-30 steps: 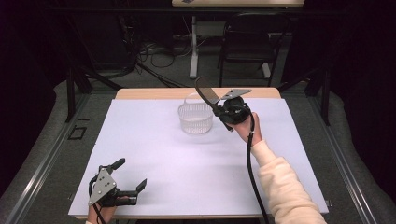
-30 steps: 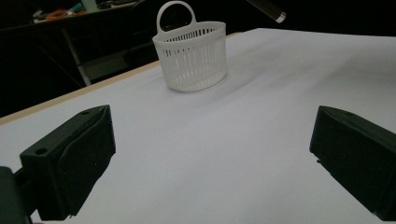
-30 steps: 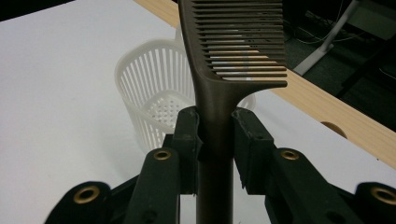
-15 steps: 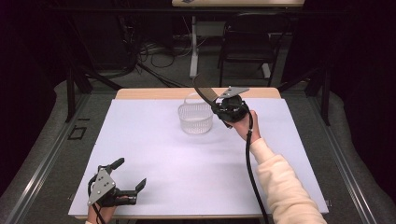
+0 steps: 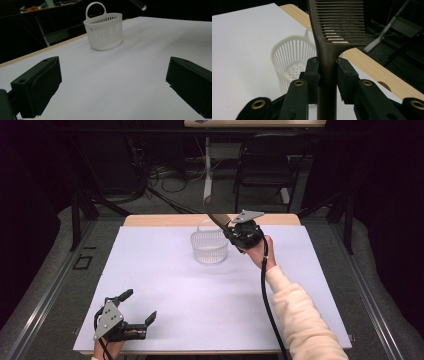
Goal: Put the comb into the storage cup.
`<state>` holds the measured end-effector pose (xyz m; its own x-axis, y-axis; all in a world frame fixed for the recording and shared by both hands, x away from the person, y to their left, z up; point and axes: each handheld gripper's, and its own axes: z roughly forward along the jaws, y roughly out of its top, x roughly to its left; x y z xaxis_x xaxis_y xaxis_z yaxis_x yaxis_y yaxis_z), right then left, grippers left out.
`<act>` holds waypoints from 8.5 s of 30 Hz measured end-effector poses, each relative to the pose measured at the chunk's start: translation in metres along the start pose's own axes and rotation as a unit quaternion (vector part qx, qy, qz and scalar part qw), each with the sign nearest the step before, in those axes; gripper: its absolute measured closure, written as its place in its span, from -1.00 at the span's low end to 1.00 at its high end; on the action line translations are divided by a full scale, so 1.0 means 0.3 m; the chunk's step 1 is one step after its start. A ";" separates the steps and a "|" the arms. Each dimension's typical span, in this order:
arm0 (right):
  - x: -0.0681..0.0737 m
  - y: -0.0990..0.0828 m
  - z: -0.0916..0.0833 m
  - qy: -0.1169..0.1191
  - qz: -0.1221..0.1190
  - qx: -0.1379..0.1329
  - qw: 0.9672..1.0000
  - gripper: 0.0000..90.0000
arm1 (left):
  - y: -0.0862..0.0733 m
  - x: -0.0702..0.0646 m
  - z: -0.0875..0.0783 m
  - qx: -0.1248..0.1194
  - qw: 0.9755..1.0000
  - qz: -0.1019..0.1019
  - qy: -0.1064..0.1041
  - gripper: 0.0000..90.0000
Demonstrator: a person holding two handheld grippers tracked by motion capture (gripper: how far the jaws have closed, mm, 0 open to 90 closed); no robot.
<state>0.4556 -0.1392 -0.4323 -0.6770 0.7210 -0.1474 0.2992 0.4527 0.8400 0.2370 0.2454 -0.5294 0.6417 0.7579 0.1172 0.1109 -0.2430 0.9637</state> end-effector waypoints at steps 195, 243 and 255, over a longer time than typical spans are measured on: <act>0.087 0.080 0.161 -0.006 -0.112 -0.096 0.989 0.61 | -0.001 -0.001 -0.005 -0.003 1.000 0.000 0.002 -1.00; 0.083 0.068 0.208 0.014 -0.123 -0.079 0.989 0.61 | -0.001 0.000 -0.004 -0.004 1.000 -0.001 0.004 -0.99; 0.080 0.063 0.219 0.019 -0.131 -0.077 0.988 0.61 | -0.002 0.001 -0.006 -0.005 1.000 -0.003 0.004 -1.00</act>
<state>0.4892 -0.0788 -0.4543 -0.7433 0.5680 -0.3532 0.0061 0.5338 0.8456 0.2357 0.2470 -0.5295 0.6351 0.7640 0.1141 0.1062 -0.2327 0.9667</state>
